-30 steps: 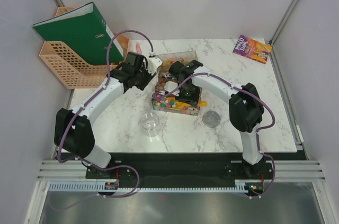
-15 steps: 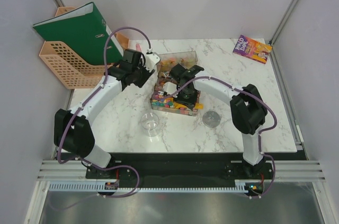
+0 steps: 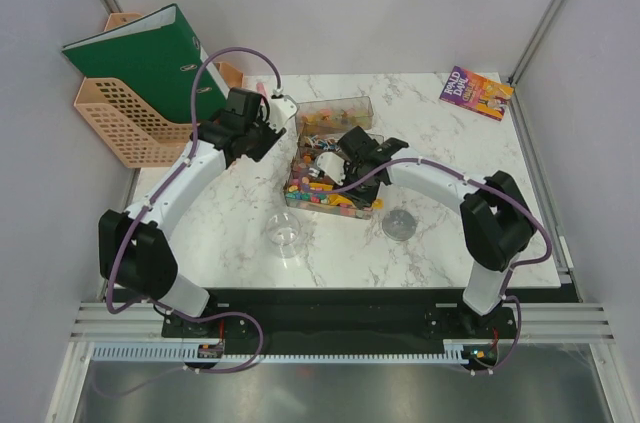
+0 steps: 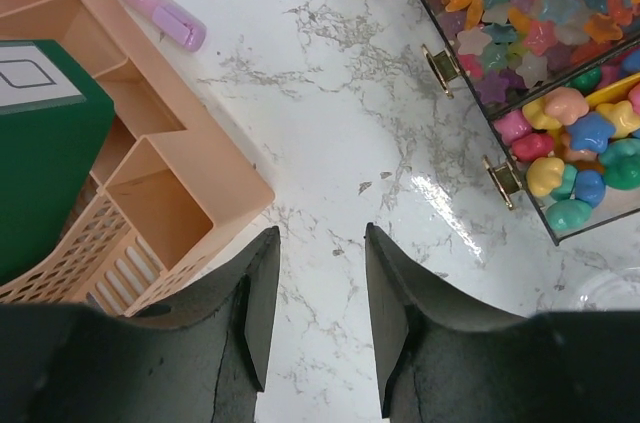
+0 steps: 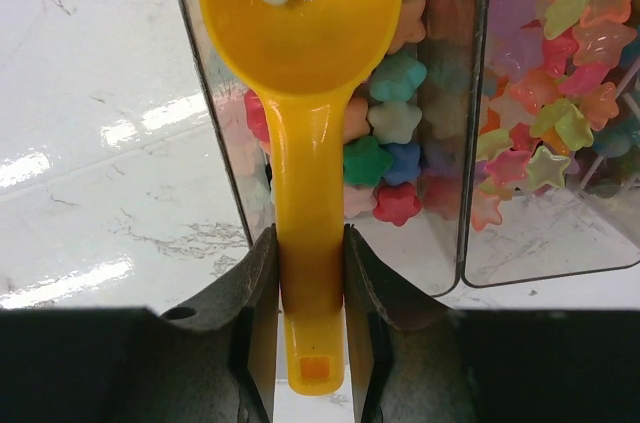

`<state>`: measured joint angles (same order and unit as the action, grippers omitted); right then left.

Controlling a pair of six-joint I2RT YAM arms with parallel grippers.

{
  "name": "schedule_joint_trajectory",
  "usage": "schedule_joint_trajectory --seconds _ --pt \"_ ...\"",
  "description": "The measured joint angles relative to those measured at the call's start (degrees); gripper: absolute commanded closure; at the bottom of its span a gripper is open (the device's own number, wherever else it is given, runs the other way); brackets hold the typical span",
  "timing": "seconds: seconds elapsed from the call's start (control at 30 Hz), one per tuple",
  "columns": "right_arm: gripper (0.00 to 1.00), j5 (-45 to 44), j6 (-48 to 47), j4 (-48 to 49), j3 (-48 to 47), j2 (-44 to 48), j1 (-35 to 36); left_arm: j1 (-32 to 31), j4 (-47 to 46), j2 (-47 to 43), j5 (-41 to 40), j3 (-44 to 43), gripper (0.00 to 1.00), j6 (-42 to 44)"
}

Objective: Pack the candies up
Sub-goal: Scoop the fake candies from the storage box.

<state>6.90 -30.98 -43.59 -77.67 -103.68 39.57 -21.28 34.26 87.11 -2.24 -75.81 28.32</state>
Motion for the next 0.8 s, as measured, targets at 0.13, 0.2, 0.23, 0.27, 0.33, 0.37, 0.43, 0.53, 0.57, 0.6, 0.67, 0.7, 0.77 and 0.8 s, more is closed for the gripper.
schedule_joint_trajectory --seconds 0.13,0.2,0.23,0.27,0.33,0.37,0.43,0.53,0.57,0.6,0.67,0.7,0.77,0.8 --pt "0.99 1.4 0.3 3.3 2.9 2.0 -0.7 0.1 0.2 -0.4 -0.8 0.0 0.52 2.1" --pt "1.0 2.1 0.3 4.3 4.0 2.8 -0.9 0.3 0.3 -0.4 -1.0 -0.2 0.52 2.8" --pt "1.0 2.3 0.3 4.8 4.4 3.1 -1.0 0.4 0.4 -0.4 -1.1 -0.3 0.51 3.0" --pt "1.0 2.4 0.3 5.3 4.9 3.5 -1.1 0.5 0.4 -0.4 -1.3 -0.5 0.51 3.2" --pt "1.0 2.5 0.3 5.7 5.6 4.2 -1.2 0.7 0.4 -0.4 -1.6 -1.0 0.51 3.6" --pt "1.0 2.5 0.3 5.8 5.9 4.5 -1.3 0.7 0.4 -0.4 -1.8 -1.3 0.51 3.8" --pt "1.0 2.6 -0.2 5.5 6.1 5.4 -1.5 0.8 0.4 -0.4 -2.0 -1.8 0.51 4.3" --pt "1.0 2.7 -1.0 5.0 6.3 7.1 -1.6 1.0 0.4 -0.4 -2.0 -2.1 0.51 5.0" --pt "1.0 2.8 -1.4 5.0 6.4 7.7 -1.6 1.0 0.4 -0.4 -2.0 -2.2 0.51 5.1" --pt "1.0 2.8 -1.7 5.0 6.6 8.3 -1.7 1.0 0.4 -0.4 -2.0 -2.2 0.51 5.2" --pt "1.0 3.1 -2.1 5.1 6.9 9.2 -1.7 1.0 0.4 -0.1 -1.9 -2.3 0.51 5.2" --pt "1.0 3.3 -2.3 5.5 7.2 9.5 -1.8 1.0 0.4 0.2 -1.9 -2.5 0.51 5.2" --pt "1.0 3.7 -2.6 6.6 8.0 9.7 -1.9 1.0 0.4 0.8 -1.9 -2.6 0.51 5.2" --pt "1.0 3.9 -2.9 7.3 8.7 9.7 -2.0 1.0 0.4 1.2 -1.9 -2.6 0.51 5.2"
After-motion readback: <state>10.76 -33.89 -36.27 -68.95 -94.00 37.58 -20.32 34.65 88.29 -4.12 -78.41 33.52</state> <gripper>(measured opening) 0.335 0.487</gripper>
